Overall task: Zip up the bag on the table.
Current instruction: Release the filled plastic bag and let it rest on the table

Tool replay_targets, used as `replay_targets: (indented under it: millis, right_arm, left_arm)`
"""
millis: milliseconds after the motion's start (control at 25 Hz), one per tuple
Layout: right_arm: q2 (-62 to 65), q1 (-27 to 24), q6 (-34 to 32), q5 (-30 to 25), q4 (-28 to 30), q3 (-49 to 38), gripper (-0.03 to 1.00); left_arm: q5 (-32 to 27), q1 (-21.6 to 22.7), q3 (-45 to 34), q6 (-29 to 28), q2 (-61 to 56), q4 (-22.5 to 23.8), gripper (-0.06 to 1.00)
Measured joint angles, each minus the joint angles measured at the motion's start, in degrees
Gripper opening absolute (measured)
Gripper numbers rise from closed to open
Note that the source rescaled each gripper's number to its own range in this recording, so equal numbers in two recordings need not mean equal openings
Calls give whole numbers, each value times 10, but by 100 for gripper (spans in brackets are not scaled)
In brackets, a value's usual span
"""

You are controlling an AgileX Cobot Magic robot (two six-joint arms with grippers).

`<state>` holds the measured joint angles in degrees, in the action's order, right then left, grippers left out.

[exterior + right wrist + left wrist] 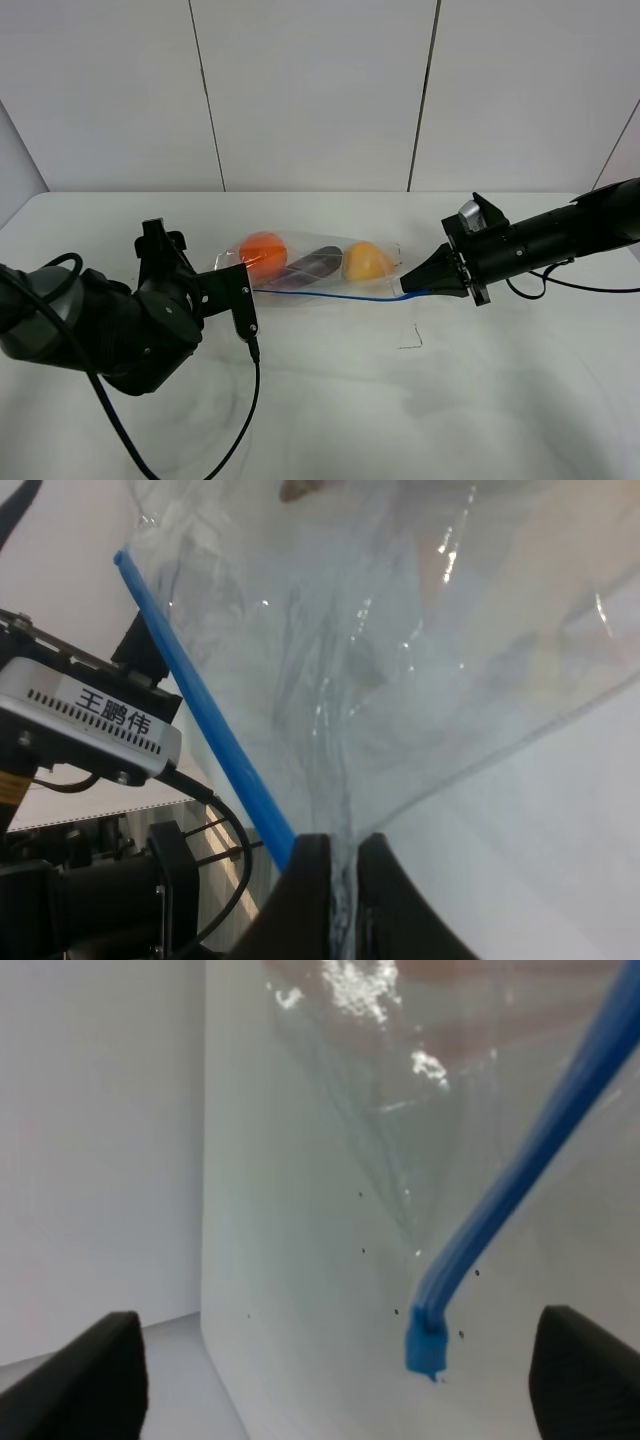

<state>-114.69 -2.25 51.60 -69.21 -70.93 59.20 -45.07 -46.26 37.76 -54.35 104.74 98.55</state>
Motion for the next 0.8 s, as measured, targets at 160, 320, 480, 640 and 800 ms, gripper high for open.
replay_targets:
  millis: [160, 320, 480, 640, 800]
  right_arm:
    - [0, 0, 0, 0, 0, 0, 0]
    - [0, 0, 0, 0, 0, 0, 0]
    - [0, 0, 0, 0, 0, 0, 0]
    - [0, 0, 2, 1, 0, 0, 0]
    - [0, 0, 4, 1, 1, 0, 0]
  left_arm:
    - [0, 0, 0, 1, 0, 0, 83]
    - [19, 0, 0, 17, 0, 0, 87]
    - [68, 0, 0, 22, 0, -20, 97]
    - [74, 0, 0, 27, 0, -52, 99]
    - [59, 0, 0, 30, 0, -54, 99]
